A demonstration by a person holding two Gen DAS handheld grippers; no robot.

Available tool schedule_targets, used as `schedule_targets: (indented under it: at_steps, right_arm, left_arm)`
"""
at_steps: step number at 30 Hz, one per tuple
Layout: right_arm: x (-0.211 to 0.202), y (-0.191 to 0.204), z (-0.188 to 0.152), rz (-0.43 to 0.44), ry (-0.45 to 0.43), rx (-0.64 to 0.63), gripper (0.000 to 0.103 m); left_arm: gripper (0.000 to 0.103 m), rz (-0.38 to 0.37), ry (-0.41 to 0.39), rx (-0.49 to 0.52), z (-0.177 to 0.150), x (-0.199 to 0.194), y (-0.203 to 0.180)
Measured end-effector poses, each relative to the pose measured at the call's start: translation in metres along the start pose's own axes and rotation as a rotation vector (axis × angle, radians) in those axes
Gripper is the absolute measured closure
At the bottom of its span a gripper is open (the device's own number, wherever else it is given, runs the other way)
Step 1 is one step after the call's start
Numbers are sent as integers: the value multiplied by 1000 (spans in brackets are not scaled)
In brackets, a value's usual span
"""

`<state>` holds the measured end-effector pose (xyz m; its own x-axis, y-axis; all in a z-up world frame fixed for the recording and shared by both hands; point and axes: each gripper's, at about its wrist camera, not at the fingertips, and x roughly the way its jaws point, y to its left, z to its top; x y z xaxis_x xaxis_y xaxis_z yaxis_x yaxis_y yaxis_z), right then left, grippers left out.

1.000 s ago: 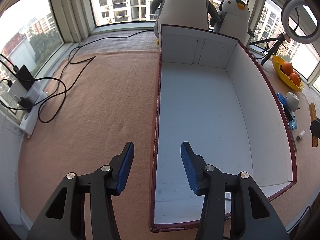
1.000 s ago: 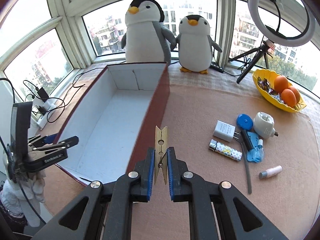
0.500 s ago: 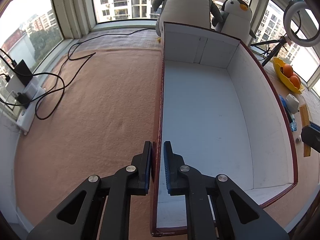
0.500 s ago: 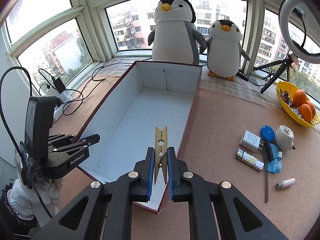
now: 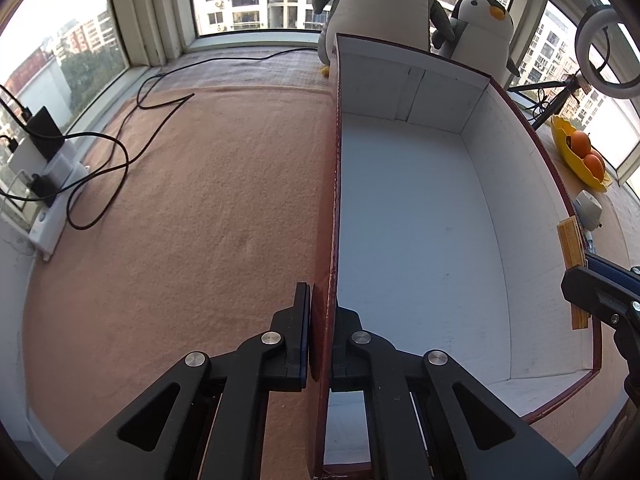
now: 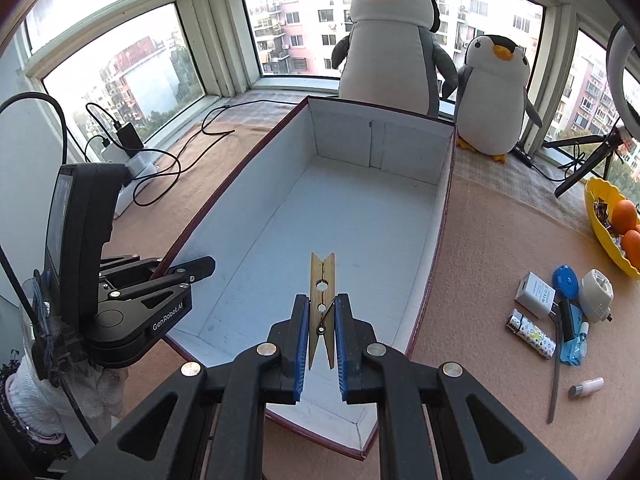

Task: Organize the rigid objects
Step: 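Carry the clothespin into the white box and open the right tool, then move the right tool to the pink-white tube and grasp it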

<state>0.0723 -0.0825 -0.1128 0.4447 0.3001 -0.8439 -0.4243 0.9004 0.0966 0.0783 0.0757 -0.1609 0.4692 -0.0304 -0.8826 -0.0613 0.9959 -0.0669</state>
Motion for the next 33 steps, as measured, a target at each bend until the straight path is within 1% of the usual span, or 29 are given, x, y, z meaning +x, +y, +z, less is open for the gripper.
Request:
schedule_targets:
  at_steps: [6, 17, 18, 19, 20, 21, 22, 28, 33]
  right_arm:
    - [11, 5, 2, -7, 21, -15, 92]
    - [19, 1, 2, 3, 42, 8, 92]
    - [18, 0, 1, 5, 41, 12, 89]
    - [18, 0, 1, 6, 42, 14, 84]
    - [18, -1, 0, 6, 37, 17, 69]
    - [15, -2, -1, 5, 25, 20, 57]
    - [13, -3, -1, 7, 14, 24, 55]
    - [4, -13, -2, 27, -9, 61, 55]
    - [-12, -35, -10, 36, -39, 122, 55]
  left_arm:
    - [99, 3, 2, 1, 1, 1, 0]
    - [99, 15, 0, 9, 1, 1, -2]
    - [99, 18, 1, 12, 1, 1, -2]
    - [99, 21, 2, 14, 1, 1, -2]
    - [99, 25, 3, 16, 1, 1, -3]
    - [99, 27, 4, 20, 1, 1, -4]
    - [99, 31, 5, 24, 1, 1, -4]
    - [99, 49, 6, 41, 1, -1, -6]
    - [99, 65, 9, 53, 1, -1, -9]
